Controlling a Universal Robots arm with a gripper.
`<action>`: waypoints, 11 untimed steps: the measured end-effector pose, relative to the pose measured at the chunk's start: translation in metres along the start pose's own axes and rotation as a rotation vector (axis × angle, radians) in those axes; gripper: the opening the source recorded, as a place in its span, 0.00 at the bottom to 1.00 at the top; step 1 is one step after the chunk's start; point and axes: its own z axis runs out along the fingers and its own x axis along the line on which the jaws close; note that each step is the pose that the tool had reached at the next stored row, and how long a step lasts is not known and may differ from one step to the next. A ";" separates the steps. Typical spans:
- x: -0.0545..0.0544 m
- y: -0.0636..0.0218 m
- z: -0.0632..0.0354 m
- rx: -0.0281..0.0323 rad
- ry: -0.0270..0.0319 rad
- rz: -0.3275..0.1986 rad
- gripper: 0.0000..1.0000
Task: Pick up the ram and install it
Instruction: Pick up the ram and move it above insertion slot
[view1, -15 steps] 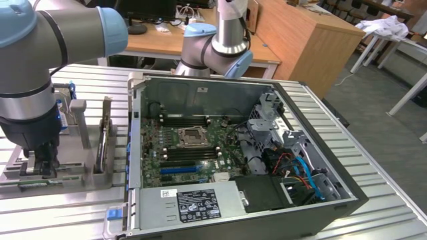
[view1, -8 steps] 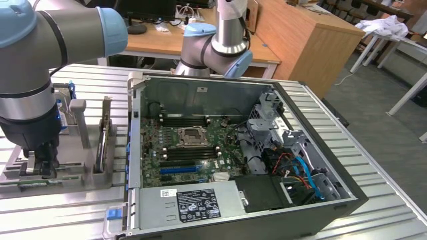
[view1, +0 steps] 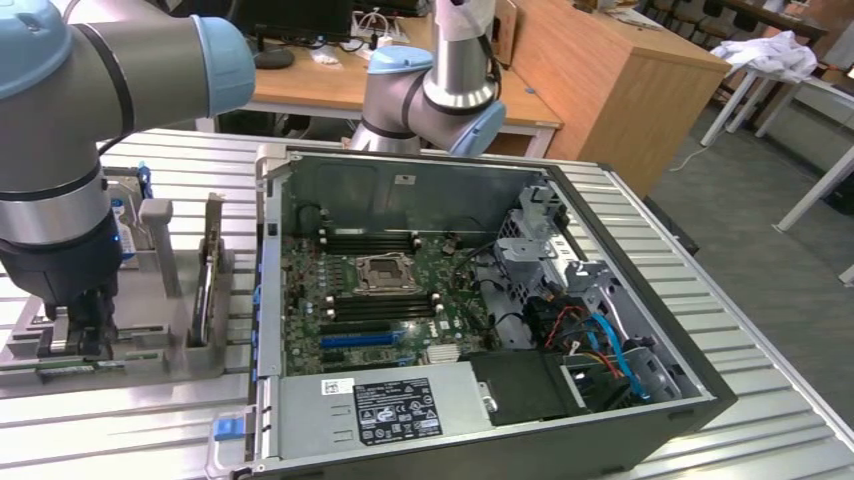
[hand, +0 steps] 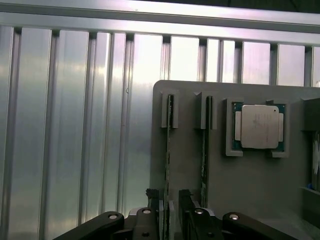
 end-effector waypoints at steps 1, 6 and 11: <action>0.000 0.0000 0.0000 0.0000 0.0000 0.000 0.30; 0.000 0.0000 0.0014 0.0000 0.0000 0.000 0.30; 0.000 -0.0001 0.0043 0.0000 0.0000 0.000 0.30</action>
